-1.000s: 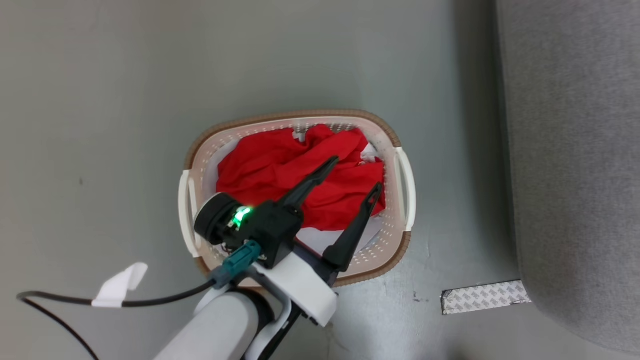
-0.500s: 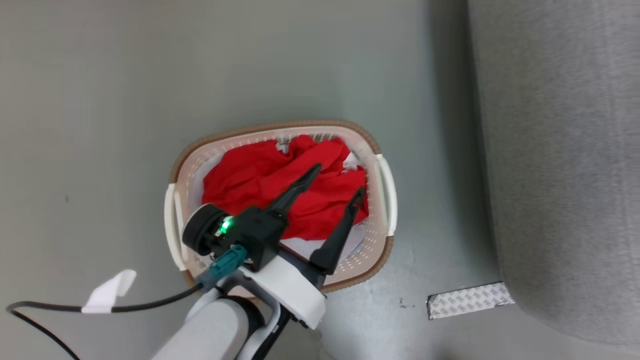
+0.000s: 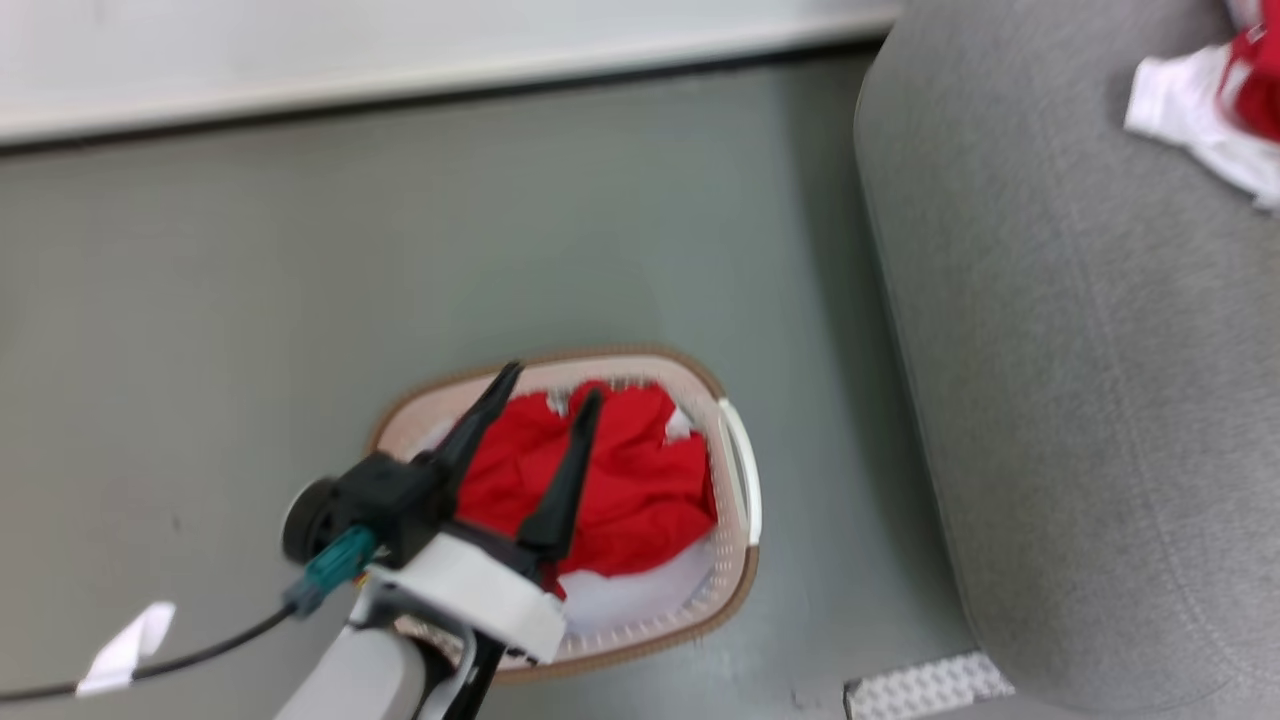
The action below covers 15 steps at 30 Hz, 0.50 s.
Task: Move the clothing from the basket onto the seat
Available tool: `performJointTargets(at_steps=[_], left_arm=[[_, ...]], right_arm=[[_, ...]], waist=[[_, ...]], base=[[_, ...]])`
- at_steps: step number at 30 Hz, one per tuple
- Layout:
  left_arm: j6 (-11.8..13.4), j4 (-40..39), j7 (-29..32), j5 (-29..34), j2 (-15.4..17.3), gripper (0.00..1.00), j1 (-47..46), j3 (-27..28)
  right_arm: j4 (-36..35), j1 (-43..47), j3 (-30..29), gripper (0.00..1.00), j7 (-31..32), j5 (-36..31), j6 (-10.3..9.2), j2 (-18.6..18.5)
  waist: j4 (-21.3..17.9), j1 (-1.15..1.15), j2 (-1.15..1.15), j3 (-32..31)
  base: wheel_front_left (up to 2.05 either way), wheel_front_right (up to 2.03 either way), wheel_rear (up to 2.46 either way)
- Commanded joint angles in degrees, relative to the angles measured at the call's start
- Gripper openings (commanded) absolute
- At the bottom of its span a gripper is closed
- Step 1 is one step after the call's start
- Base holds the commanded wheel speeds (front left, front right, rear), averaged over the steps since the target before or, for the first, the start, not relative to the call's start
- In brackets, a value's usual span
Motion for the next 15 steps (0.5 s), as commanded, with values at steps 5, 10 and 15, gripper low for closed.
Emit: performJointTargets(at_steps=[5,10,15], left_arm=[[1.21,2.49,-4.14,-1.94,1.23,1.0,4.7,2.46],[2.58,4.35,-7.9,-4.62,0.46,1.0,9.38,6.31],[3.64,5.82,-9.3,-4.97,-0.28,1.0,14.39,10.94]], right_arm=[[-9.7,12.2,4.06,1.0,0.01,4.7,-0.14,2.11],[-16.86,22.09,7.23,1.0,0.01,6.93,-0.14,4.75],[-20.93,29.85,11.55,1.0,0.01,7.44,-0.14,7.04]], waist=[[1.99,0.01,0.0,-8.12],[4.57,0.01,0.0,-13.06],[6.74,0.01,0.0,-17.02]], base=[[0.0,0.0,0.0],[0.0,0.0,0.0],[0.0,0.0,0.0]])
